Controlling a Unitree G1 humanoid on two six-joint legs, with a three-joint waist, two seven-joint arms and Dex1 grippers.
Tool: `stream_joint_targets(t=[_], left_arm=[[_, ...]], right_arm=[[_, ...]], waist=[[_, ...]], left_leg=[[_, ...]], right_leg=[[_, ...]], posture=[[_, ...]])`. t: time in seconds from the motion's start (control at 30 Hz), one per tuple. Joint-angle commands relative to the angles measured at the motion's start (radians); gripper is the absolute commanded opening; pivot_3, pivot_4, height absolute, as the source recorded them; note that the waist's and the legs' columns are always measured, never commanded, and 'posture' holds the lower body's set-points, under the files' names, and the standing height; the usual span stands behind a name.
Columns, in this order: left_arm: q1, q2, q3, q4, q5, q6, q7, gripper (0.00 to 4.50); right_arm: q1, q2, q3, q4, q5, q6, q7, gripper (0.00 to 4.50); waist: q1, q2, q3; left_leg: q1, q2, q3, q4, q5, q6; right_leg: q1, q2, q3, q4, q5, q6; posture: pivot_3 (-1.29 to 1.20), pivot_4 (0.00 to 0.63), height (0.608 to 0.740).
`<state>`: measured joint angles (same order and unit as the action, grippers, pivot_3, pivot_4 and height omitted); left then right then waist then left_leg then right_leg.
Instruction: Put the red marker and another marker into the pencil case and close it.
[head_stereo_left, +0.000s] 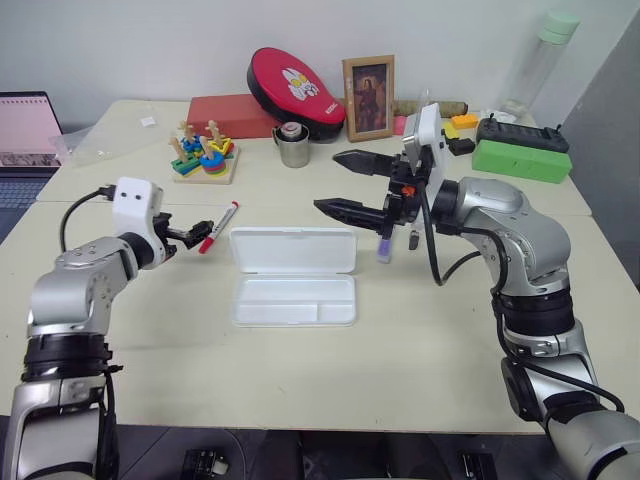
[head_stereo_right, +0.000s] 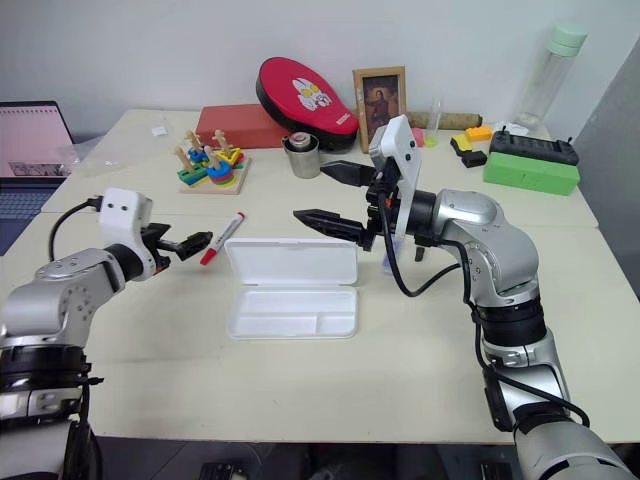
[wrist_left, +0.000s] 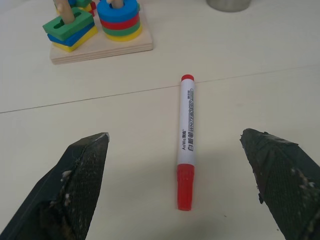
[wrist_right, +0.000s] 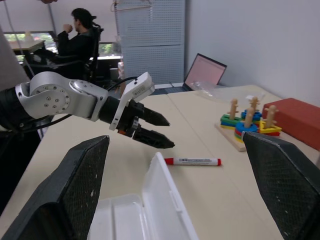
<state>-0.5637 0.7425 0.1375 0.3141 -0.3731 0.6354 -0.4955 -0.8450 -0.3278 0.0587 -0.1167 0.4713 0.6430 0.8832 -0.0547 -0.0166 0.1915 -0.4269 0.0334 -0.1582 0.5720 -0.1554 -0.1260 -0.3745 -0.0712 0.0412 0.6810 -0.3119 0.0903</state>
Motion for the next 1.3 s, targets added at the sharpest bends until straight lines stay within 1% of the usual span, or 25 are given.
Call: stream_joint_targets(t=[0.03,0.07,0.1,0.27,0.57,0.67,0.73,0.87,0.97,1.0,1.03,1.1,1.13,1.2,1.3], left_arm=[[-0.042,-0.026,-0.058,0.125,0.072,-0.057,-0.049,4.50],[-0.046,-0.032,-0.072,0.149,0.086,-0.065,-0.060,4.50],[-0.049,-0.037,-0.081,0.171,0.100,-0.071,-0.064,4.12],[-0.056,-0.052,-0.088,0.222,0.139,-0.105,-0.086,3.21],[-0.059,-0.073,-0.061,0.233,0.153,-0.136,-0.069,1.35],[-0.058,-0.074,-0.032,0.220,0.143,-0.137,-0.052,0.77],[-0.057,-0.075,-0.003,0.210,0.133,-0.139,-0.029,0.46],[-0.064,-0.082,0.039,0.203,0.133,-0.158,0.025,0.43],[-0.078,-0.083,0.085,0.108,0.116,-0.239,0.039,0.43],[-0.074,-0.085,0.106,0.037,0.080,-0.255,0.009,0.43],[-0.066,-0.082,0.128,-0.077,0.006,-0.225,-0.050,0.43],[-0.018,-0.037,0.112,-0.309,-0.099,-0.175,-0.202,0.43],[0.003,-0.014,0.103,-0.396,-0.132,-0.161,-0.257,0.43],[0.024,0.033,0.100,-0.526,-0.226,-0.081,-0.334,0.43],[0.076,0.139,0.074,-0.682,-0.350,0.012,-0.500,0.43]], right_arm=[[-0.026,0.002,-0.019,-0.024,0.004,-0.029,-0.031,4.44],[-0.028,-0.001,-0.019,-0.026,0.006,-0.029,-0.035,4.44],[-0.029,-0.004,-0.019,-0.029,0.008,-0.029,-0.037,4.50],[-0.035,-0.021,-0.026,-0.034,0.022,-0.027,-0.038,4.50],[-0.040,-0.033,-0.025,-0.039,0.043,-0.023,-0.039,4.50],[-0.041,-0.034,-0.025,-0.040,0.047,-0.020,-0.037,4.50],[-0.042,-0.035,-0.027,-0.037,0.048,-0.022,-0.034,4.50],[-0.045,-0.044,-0.049,-0.034,0.066,-0.017,-0.027,4.50],[-0.037,-0.084,-0.087,-0.051,0.116,0.002,0.011,4.50],[-0.030,-0.104,-0.096,-0.058,0.131,0.006,0.028,4.50],[-0.019,-0.139,-0.112,-0.069,0.158,0.026,0.058,4.50],[0.008,-0.218,-0.139,-0.102,0.211,0.070,0.121,4.50],[0.021,-0.249,-0.149,-0.114,0.232,0.085,0.142,4.50],[0.044,-0.294,-0.161,-0.134,0.257,0.096,0.164,4.50],[0.078,-0.343,-0.154,-0.143,0.239,0.087,0.175,4.50]], waist=[[-0.002,0.000,0.000],[-0.003,0.000,0.000],[-0.005,0.000,0.000],[-0.005,0.001,0.000],[-0.005,0.001,0.000],[-0.005,0.001,0.000],[-0.005,0.001,0.000],[-0.005,0.000,0.000],[-0.004,0.000,0.000],[-0.001,0.000,0.000],[0.001,0.000,0.000],[0.006,0.000,0.000],[0.007,0.000,0.000],[0.007,0.000,0.000],[-0.005,0.002,0.000]], left_leg=[[0.000,0.000,0.000,0.000,0.000,0.000],[0.000,0.000,0.000,0.000,0.000,0.000],[0.000,0.000,0.000,0.000,0.000,0.000],[0.000,0.000,0.000,0.000,0.000,0.000],[0.001,0.000,0.000,0.001,0.000,0.000],[0.001,0.000,0.000,0.001,0.000,0.000],[0.001,0.000,0.000,0.001,0.000,0.000],[0.001,0.000,0.000,0.000,0.000,0.000],[0.001,0.000,0.000,0.000,0.000,0.000],[0.000,0.000,0.000,0.000,0.000,0.000],[0.000,0.000,0.000,0.000,0.000,0.000],[-0.003,0.000,-0.001,0.001,0.000,0.000],[-0.005,0.000,-0.001,0.001,0.000,0.000],[-0.005,0.000,-0.001,0.001,0.000,0.000],[-0.002,0.000,0.000,0.000,0.000,0.000]], right_leg=[[0.000,0.000,0.000,0.000,0.000,0.000],[0.000,0.000,0.000,0.000,0.000,0.000],[0.000,0.000,0.000,0.000,0.000,0.000],[0.000,0.000,0.000,0.001,0.000,0.000],[0.001,0.000,0.000,0.002,0.000,0.000],[0.001,0.000,0.000,0.002,0.000,0.000],[0.001,0.000,0.000,0.002,0.000,0.000],[0.000,0.000,0.000,0.001,0.000,0.000],[0.001,0.000,0.000,0.001,0.000,0.000],[0.000,0.000,0.000,0.001,0.000,0.000],[0.000,0.000,0.000,0.001,0.000,0.000],[-0.001,0.000,-0.001,0.000,0.000,0.000],[-0.002,0.000,-0.001,-0.001,0.000,0.000],[-0.001,-0.001,-0.001,-0.003,0.000,0.000],[-0.001,0.000,0.000,-0.001,0.000,0.000]], posture=[[0.00,0.150,0.740],[0.00,0.150,0.740],[0.00,0.150,0.740],[0.00,0.150,0.740],[0.00,0.150,0.740],[0.00,0.150,0.740],[0.00,0.150,0.740],[0.00,0.150,0.740],[0.00,0.150,0.740],[0.00,0.150,0.740],[0.00,0.150,0.740],[0.00,0.150,0.740],[0.00,0.150,0.740],[0.00,0.150,0.740],[0.00,0.150,0.740]])
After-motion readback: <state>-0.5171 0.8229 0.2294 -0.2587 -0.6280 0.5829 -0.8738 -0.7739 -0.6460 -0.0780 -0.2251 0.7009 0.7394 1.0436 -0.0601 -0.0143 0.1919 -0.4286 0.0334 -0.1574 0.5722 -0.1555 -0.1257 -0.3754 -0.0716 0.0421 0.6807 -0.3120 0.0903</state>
